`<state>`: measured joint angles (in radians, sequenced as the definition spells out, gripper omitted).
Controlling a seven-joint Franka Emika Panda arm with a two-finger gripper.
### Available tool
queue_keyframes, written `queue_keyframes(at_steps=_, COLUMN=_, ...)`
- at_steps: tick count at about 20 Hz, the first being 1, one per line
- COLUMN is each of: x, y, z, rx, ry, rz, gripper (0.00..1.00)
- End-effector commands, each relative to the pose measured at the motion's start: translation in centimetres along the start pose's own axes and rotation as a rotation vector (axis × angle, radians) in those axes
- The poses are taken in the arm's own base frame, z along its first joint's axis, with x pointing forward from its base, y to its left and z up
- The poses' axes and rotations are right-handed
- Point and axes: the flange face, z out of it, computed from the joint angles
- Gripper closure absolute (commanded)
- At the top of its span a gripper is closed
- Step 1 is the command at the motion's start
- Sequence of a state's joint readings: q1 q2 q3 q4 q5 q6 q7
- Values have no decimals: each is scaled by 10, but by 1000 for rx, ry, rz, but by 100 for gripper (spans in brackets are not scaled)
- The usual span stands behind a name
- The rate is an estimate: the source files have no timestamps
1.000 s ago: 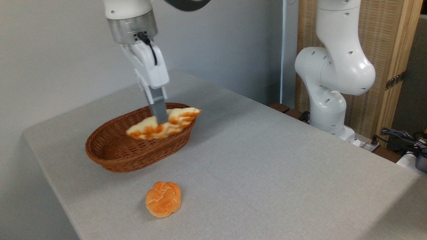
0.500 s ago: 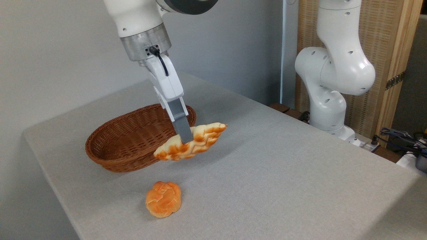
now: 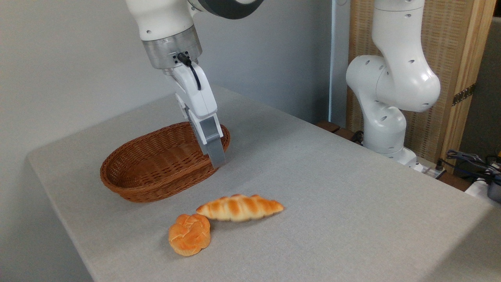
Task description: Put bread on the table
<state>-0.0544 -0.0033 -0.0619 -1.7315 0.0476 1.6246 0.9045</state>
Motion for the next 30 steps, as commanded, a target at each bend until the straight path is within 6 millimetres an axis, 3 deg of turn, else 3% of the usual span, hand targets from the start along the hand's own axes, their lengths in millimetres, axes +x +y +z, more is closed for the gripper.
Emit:
queue_keyframes(at_steps=1, x=-5, y=15, z=-18, rx=-48, ry=14, rz=-32, gripper=0)
queue_keyframes(at_steps=3, x=-2, y=2, z=-37, rx=8, ry=70, rz=-44, gripper=0)
queue_keyframes(at_steps=8, x=-3, y=-14, z=-38, rx=39, ry=127, rz=-71, gripper=0)
queue_keyframes(at_steps=13, x=-5, y=-12, z=-43, rx=39, ry=143, rz=-101, gripper=0)
queue_keyframes(at_steps=18, x=4, y=-18, z=-50, rx=71, ry=219, rz=-307, gripper=0)
queue_keyframes(at_steps=30, x=0, y=-12, z=-61, rx=8, ry=190, rz=-309, gripper=0)
